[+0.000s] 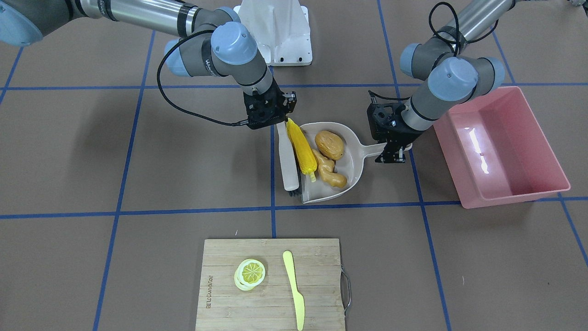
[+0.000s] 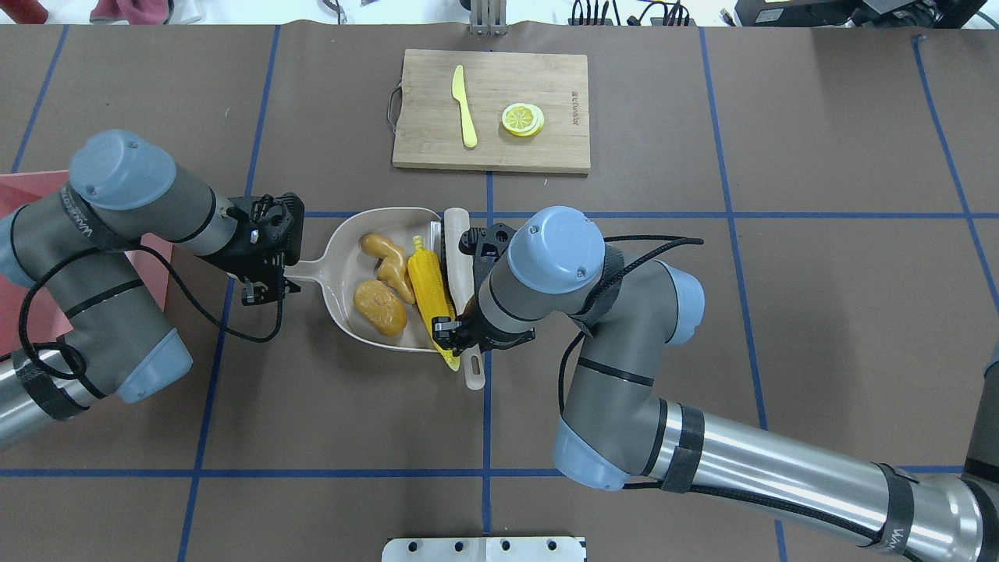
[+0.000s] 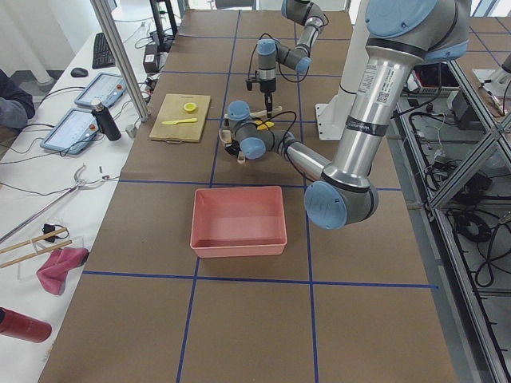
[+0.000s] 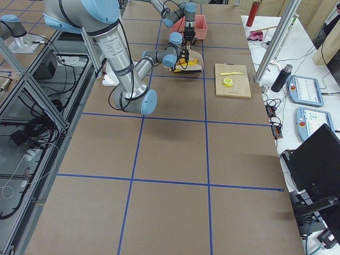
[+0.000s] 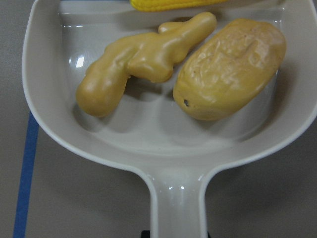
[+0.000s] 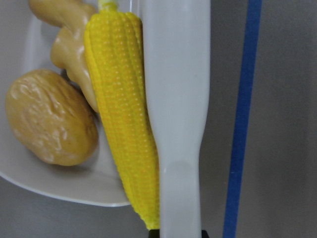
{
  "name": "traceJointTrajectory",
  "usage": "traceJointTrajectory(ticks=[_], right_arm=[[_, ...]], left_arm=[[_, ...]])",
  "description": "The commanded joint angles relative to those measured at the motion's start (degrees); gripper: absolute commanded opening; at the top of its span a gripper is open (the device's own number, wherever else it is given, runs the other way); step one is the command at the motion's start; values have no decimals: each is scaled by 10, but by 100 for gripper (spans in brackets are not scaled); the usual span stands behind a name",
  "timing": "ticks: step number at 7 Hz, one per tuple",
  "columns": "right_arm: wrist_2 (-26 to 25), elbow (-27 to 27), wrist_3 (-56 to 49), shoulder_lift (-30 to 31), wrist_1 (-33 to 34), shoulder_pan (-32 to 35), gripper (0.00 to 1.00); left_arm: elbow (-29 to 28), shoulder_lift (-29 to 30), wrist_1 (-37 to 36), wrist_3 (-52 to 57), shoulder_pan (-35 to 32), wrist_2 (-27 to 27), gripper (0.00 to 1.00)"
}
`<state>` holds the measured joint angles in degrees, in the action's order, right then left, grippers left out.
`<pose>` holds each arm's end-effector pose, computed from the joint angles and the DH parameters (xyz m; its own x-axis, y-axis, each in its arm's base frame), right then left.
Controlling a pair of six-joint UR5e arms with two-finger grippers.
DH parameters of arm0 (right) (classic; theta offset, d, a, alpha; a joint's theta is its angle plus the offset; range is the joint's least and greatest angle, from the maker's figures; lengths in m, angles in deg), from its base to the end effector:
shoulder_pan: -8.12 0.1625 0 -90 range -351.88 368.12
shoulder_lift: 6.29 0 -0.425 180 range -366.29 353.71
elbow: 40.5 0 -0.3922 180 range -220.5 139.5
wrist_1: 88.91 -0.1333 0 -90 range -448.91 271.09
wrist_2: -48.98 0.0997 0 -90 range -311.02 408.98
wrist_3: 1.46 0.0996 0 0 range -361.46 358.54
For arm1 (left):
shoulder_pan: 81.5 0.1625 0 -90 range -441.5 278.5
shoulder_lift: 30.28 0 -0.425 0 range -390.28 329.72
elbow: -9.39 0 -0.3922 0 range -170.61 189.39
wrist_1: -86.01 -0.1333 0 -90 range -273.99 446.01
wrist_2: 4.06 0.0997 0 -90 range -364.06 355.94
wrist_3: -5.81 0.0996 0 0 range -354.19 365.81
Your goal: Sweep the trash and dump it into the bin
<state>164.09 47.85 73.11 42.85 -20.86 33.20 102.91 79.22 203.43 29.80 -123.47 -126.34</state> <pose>-0.6036 -0.3830 0.1922 0.4337 -0.0630 0.8989 0.0708 0.9969 0.0357 0.4158 -0.4817 0.3865 0.0443 0.9990 0.0027 -0.5380 0.0216 0.8427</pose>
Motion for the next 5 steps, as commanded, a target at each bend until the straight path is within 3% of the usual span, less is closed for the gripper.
traceJointTrajectory(ticks=[1, 3, 5], right_arm=[[0, -5, 66, -2, -76, 1, 0], [-1, -12, 126, -3, -141, 1, 0], [-1, -14, 153, 0, -160, 1, 0]], left_arm=[[0, -2, 0, 1, 0, -1, 20], [0, -2, 0, 3, 0, -1, 20], [0, -3, -1, 3, 0, 0, 20]])
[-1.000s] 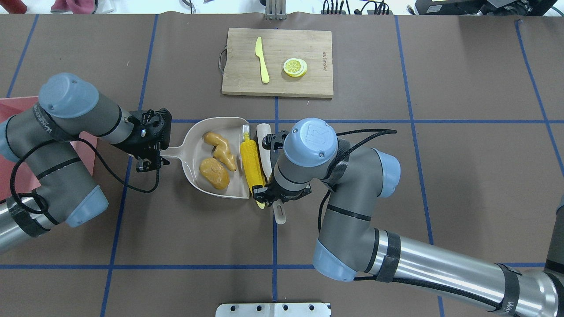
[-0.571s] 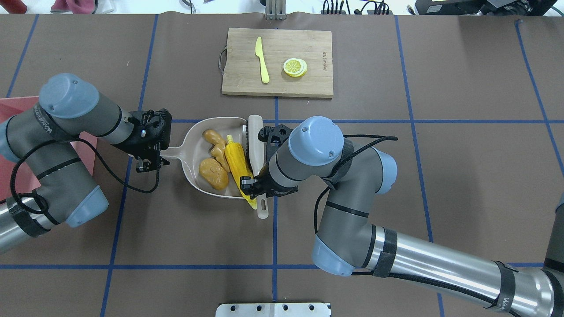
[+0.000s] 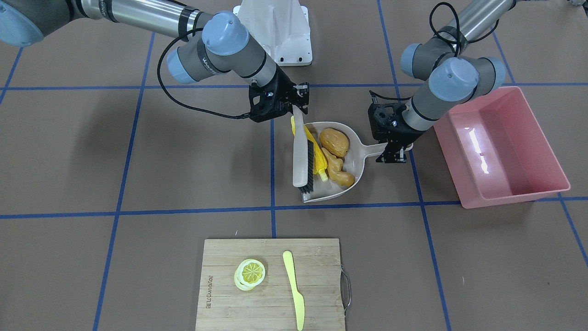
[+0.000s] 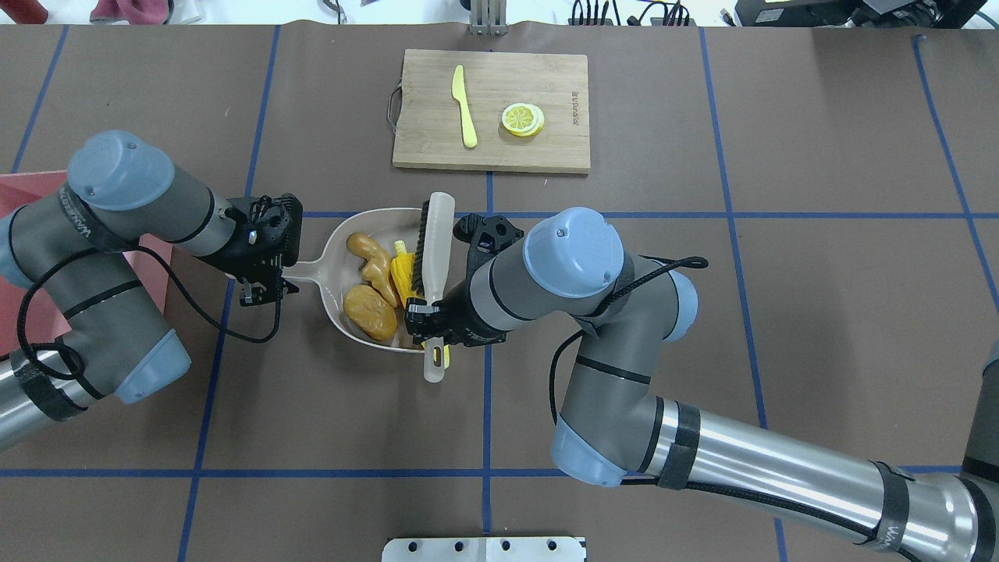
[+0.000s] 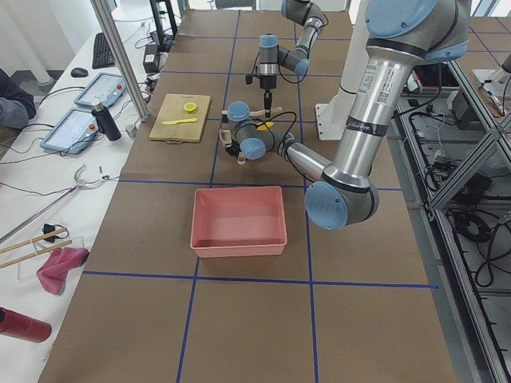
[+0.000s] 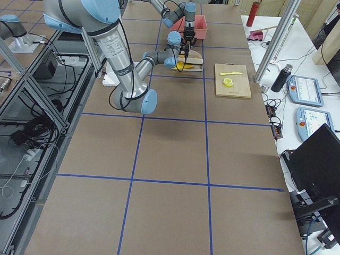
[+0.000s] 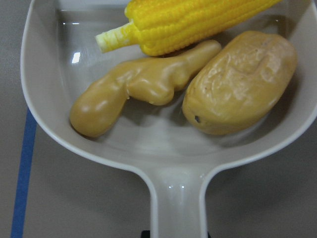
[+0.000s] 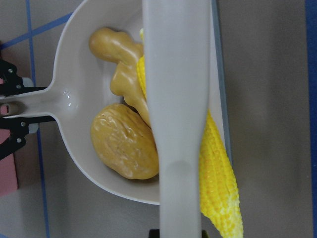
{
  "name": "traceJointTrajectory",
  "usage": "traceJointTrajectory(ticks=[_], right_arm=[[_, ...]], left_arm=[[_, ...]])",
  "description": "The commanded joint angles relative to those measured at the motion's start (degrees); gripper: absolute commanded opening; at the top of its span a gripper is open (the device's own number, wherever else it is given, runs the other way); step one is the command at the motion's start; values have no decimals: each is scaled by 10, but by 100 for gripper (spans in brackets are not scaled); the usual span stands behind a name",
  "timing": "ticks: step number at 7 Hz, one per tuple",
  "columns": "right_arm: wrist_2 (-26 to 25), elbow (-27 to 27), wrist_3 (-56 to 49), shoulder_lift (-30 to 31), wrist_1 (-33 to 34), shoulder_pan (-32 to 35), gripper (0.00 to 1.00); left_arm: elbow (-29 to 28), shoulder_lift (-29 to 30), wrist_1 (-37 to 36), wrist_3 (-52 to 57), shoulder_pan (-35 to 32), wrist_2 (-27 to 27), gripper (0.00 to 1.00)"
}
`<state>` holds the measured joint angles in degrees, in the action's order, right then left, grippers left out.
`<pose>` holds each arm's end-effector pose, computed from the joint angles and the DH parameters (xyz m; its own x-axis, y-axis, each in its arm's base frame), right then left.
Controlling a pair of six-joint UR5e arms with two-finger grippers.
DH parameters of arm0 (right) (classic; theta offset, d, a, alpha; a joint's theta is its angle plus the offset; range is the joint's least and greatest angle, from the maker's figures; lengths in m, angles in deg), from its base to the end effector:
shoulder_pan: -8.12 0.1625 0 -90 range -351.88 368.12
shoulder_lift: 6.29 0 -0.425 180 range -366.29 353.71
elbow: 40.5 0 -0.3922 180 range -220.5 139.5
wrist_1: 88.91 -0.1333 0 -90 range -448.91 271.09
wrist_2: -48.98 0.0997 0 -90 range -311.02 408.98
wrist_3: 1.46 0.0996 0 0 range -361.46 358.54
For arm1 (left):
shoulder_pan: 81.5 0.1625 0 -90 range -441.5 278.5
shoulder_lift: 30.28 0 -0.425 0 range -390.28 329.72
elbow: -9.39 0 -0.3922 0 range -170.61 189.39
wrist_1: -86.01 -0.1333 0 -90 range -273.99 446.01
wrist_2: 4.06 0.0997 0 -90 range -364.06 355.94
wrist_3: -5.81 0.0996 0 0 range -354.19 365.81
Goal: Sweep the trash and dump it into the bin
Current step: 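Push the corn farther into the dustpan with the brush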
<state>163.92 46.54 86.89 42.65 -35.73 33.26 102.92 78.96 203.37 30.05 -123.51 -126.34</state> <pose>-0.5958 -0.3804 0.1682 0.2359 0.0819 0.9683 -0.0098 0.9966 -0.0819 0.4147 -0.4813 0.3894 0.0427 0.9991 0.0029 -0.5416 0.0207 0.8404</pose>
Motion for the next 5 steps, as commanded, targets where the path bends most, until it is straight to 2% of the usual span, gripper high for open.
traceJointTrajectory(ticks=[1, 3, 4, 5], right_arm=[[4, 1, 18, 7, -11, 7, 0], [111, 14, 20, 10, 10, 53, 0], [131, 38, 18, 18, 38, 67, 0], [159, 51, 16, 36, 40, 82, 0]], left_arm=[[-1, -1, 0, 0, 0, 0, 20], [-3, -1, 1, 10, 1, -1, 18], [-5, -1, 8, 8, 1, -1, 13], [-6, -8, 26, 7, 1, -1, 4]])
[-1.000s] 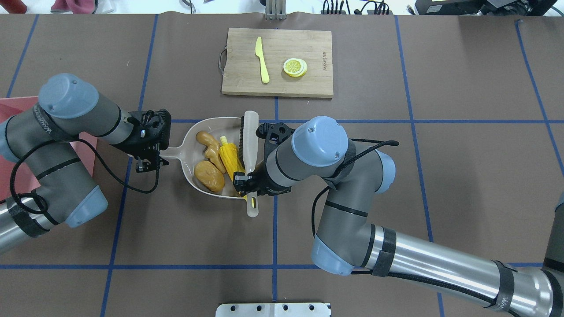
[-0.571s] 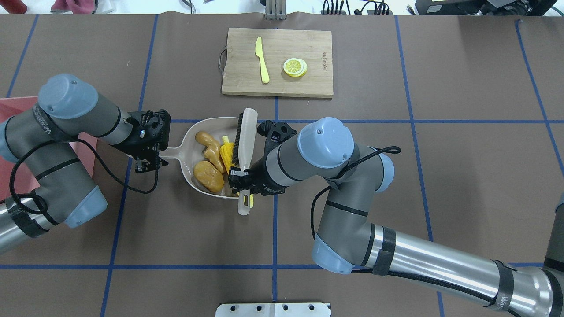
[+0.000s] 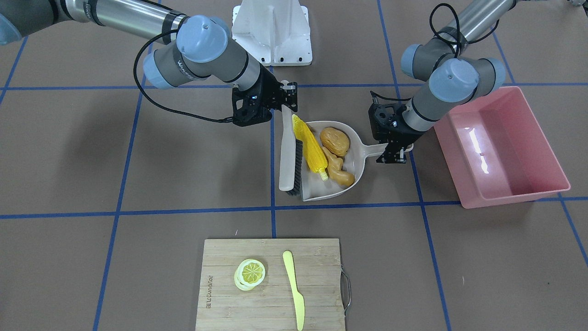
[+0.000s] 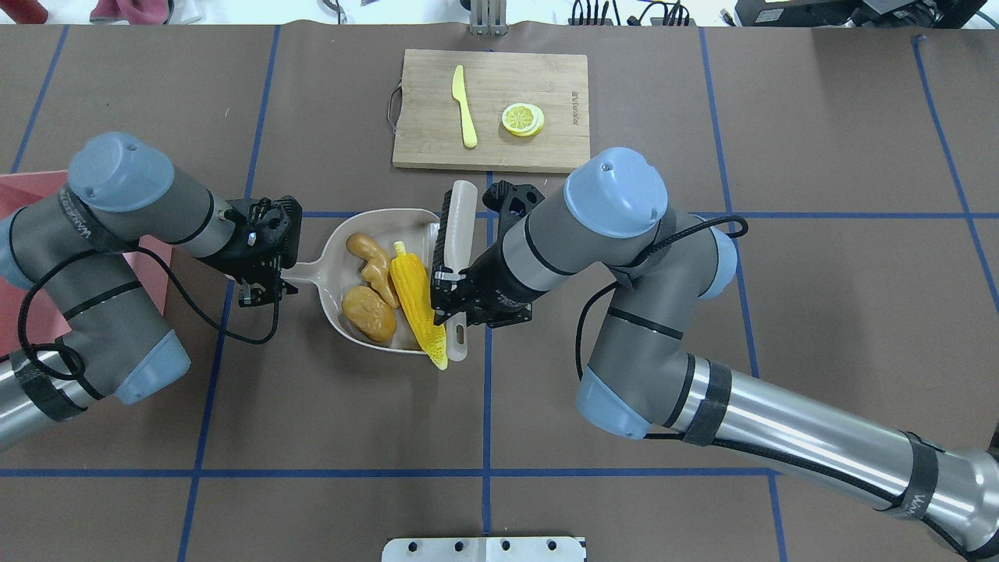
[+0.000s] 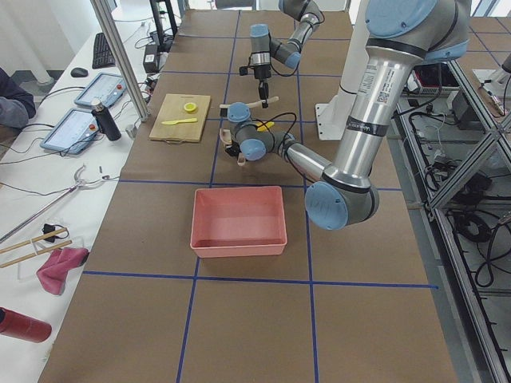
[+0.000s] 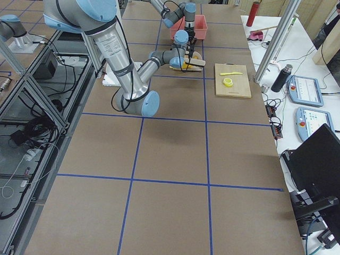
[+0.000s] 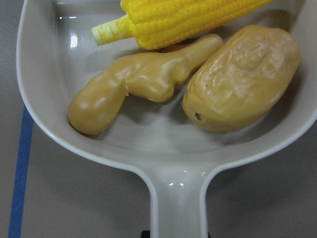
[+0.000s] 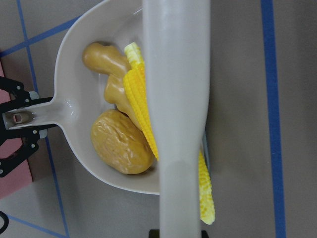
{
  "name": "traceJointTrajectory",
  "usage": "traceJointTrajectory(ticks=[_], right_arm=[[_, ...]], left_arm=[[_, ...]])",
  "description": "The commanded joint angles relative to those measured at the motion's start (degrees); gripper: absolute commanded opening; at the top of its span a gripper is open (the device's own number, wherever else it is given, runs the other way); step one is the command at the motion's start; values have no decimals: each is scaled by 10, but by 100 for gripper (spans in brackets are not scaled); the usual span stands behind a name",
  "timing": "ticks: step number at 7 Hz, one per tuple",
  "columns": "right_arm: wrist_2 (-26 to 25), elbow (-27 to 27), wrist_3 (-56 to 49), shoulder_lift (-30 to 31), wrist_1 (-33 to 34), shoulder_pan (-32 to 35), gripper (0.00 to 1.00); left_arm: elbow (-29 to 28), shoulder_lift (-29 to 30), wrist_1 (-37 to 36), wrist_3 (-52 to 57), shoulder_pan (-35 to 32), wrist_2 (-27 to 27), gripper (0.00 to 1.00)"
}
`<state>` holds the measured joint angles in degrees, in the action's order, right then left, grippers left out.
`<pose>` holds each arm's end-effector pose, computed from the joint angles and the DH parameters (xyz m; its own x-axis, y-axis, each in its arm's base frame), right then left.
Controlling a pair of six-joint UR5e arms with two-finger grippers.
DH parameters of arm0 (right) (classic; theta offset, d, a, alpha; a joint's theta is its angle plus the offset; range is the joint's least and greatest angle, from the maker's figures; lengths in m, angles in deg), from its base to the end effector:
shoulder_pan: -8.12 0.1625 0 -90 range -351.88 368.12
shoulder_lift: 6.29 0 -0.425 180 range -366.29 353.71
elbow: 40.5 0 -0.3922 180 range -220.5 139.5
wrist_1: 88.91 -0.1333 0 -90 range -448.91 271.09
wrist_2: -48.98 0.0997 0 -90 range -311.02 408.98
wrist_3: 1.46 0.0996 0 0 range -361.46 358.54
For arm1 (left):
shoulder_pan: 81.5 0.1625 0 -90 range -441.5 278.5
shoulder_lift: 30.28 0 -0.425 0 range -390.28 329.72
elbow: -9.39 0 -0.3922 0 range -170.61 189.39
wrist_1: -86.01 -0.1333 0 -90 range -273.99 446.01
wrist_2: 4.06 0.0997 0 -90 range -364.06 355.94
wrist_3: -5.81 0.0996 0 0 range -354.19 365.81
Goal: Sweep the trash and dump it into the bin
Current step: 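Push the corn farther into the dustpan with the brush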
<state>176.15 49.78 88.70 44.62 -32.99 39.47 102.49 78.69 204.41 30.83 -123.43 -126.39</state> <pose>-0.5390 -0.4140 0.1706 0.2435 0.1509 0.9581 0.0793 0.9814 -0.1748 0.4152 -0.4805 0.3937 0.0333 0.9993 0.0178 -0.5381 0.0030 0.8429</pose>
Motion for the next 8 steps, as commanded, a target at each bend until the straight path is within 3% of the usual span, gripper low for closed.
traceJointTrajectory(ticks=[1, 3, 8], right_arm=[[46, 26, -9, 36, 15, 31, 0], [57, 40, -22, 57, 19, 51, 0], [54, 63, -95, 101, 72, 57, 0]], left_arm=[[-1, -11, 32, -1, 0, -1, 0], [0, -12, 52, -7, -1, -18, 0], [-3, -13, 179, -109, -1, -30, 0]])
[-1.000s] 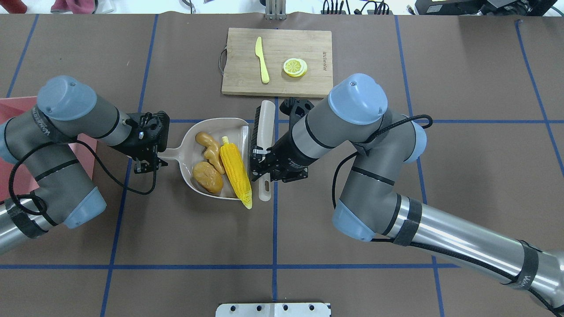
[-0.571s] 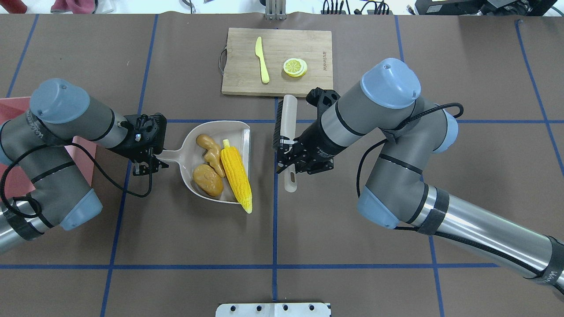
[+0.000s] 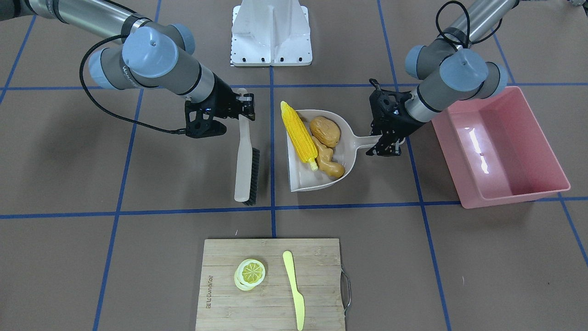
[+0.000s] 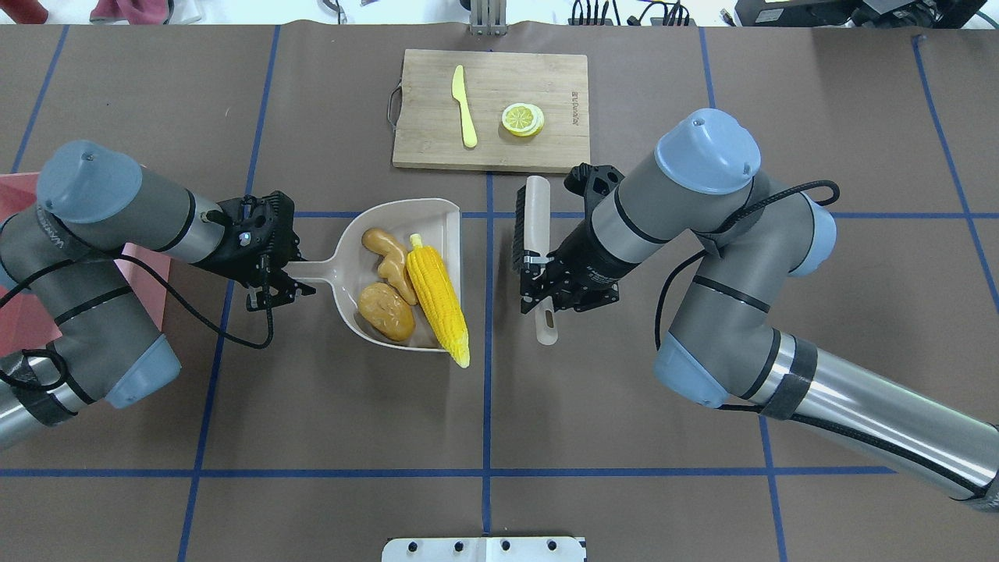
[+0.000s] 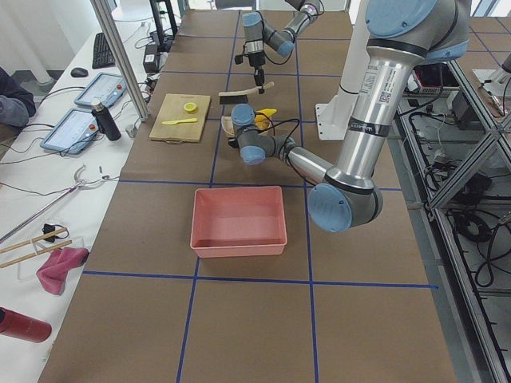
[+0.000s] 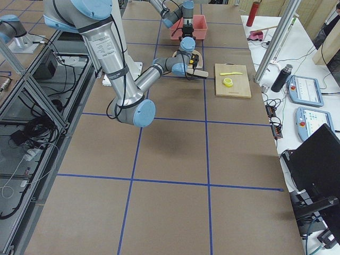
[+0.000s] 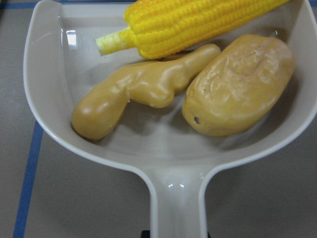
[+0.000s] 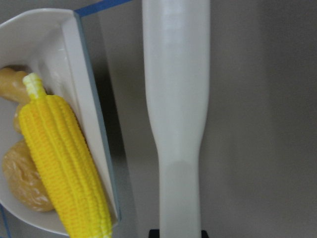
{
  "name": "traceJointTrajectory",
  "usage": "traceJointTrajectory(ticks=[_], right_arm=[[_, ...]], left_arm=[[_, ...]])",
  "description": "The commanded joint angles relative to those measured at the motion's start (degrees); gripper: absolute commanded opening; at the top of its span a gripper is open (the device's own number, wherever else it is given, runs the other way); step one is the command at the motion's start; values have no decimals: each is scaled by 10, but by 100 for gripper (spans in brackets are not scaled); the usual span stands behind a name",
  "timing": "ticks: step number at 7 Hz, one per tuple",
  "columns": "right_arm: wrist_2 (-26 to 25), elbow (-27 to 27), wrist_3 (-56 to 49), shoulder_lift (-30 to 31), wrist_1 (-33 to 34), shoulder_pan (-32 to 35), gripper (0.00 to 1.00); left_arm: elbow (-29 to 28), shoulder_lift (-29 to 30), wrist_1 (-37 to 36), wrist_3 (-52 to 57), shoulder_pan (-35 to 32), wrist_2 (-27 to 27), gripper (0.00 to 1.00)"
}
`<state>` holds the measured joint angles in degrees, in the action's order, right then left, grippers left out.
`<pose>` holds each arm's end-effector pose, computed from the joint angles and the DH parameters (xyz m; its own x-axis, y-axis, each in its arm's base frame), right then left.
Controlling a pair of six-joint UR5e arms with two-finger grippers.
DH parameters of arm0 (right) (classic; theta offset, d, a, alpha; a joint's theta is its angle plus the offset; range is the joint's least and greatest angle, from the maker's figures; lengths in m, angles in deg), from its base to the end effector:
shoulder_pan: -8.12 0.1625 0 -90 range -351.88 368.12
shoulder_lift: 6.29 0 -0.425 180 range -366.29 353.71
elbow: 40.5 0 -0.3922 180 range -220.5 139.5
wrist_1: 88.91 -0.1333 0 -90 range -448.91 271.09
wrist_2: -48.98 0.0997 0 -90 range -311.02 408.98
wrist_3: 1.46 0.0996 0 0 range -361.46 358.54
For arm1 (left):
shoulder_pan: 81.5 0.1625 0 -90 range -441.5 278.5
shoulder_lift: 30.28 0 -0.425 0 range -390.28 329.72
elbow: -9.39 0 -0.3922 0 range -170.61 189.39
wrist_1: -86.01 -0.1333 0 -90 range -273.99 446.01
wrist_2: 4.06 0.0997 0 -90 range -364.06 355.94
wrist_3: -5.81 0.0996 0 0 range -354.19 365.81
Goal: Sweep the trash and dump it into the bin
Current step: 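Carry the dustpan over the pink bin with left gripper while right returns brush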
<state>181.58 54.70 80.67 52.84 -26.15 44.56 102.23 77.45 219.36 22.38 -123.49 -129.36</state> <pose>-0.4800 -0.4363 0.2402 0.3512 0.1340 0.9267 0.0983 0.9790 -0.1788 0.4053 -0.4667 0.3757 0.0604 0.9981 0.0127 -0.3589 0.0099 0.9333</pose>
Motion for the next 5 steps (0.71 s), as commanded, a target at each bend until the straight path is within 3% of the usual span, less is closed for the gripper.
traceJointTrajectory(ticks=[1, 3, 4, 5], right_arm=[[1, 61, -14, 60, 11, 18, 0], [2, 207, -66, 161, 111, 49, 0], [2, 263, -117, 241, 124, 73, 0], [2, 284, -225, 338, 124, 104, 0]], left_arm=[[1, -6, 53, -46, -3, 0, 0], [15, -45, 121, -129, -28, -1, 0], [44, -78, 141, -178, -51, -12, 0], [79, -117, 144, -220, -79, -13, 0]])
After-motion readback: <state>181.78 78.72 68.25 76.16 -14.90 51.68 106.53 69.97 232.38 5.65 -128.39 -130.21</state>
